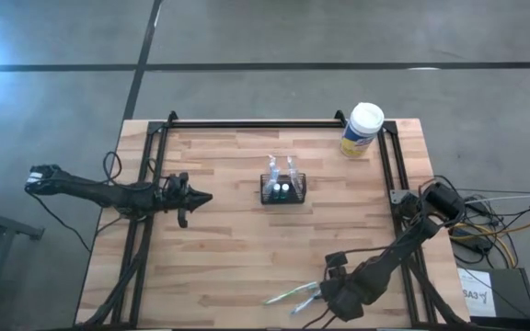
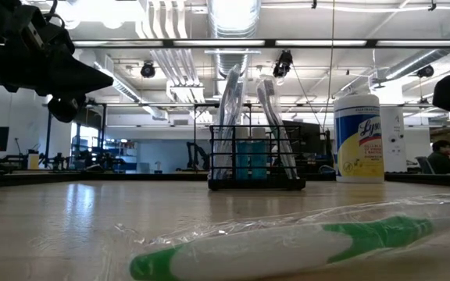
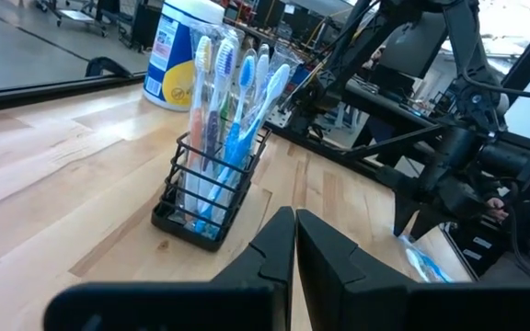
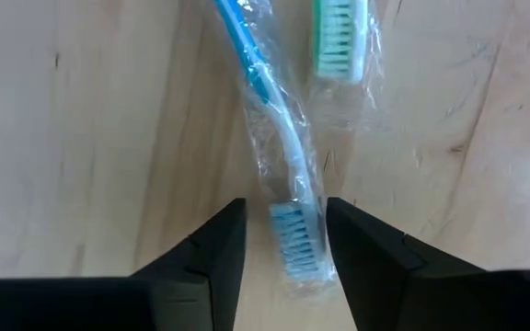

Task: Pick & Place toothbrushing station
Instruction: Put the blue toothbrush into the black wire organizer

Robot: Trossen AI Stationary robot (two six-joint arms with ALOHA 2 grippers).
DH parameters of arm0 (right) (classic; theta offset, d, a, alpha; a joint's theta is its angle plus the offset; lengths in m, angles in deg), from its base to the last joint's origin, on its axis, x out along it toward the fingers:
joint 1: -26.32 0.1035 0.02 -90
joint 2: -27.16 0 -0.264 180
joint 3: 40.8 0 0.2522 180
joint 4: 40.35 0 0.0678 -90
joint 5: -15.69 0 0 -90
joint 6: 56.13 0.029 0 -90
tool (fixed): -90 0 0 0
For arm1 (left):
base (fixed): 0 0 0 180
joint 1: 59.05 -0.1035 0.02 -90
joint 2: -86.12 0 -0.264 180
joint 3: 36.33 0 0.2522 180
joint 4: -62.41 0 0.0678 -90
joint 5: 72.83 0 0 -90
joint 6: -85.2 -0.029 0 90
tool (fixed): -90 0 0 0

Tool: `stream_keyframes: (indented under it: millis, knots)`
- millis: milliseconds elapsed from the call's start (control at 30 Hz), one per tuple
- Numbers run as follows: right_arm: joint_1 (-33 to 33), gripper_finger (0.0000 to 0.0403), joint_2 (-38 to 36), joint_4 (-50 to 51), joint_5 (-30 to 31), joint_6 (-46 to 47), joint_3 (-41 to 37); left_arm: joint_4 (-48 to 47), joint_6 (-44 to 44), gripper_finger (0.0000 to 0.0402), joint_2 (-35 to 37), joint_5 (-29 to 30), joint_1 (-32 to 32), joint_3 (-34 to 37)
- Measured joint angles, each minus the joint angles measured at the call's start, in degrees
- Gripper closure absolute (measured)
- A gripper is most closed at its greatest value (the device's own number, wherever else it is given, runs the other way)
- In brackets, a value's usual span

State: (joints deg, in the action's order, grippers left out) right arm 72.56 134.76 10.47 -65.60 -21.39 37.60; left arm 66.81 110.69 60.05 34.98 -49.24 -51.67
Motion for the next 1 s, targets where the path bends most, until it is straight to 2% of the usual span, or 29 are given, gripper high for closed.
stream_keyframes:
  millis: [233,367,567,767,1000]
  knots:
    - [0.0,0.0283,-0.1,-0.5,-0.2,0.0,-0.4,0.0,0.0,0.0383,0.0,0.0,0.0,0.0]
    - [0.0,0.0322,-0.7,0.8,-0.3,0.0,-0.5,0.0,0.0,0.0383,0.0,0.0,0.0,0.0]
    - [0.0,0.0383,-3.0,8.9,-0.2,1.1,0.3,0.0,0.3,0.0383,0.0,0.0,0.0,0.0]
    - [0.0,0.0384,-6.5,15.2,1.0,1.1,2.1,0.1,4.4,0.0383,0.0,-0.3,0.0,0.0]
    - [0.0,0.0384,-7.8,29.5,9.7,-2.3,8.6,3.3,5.2,0.0364,-0.4,-1.6,0.0,0.0]
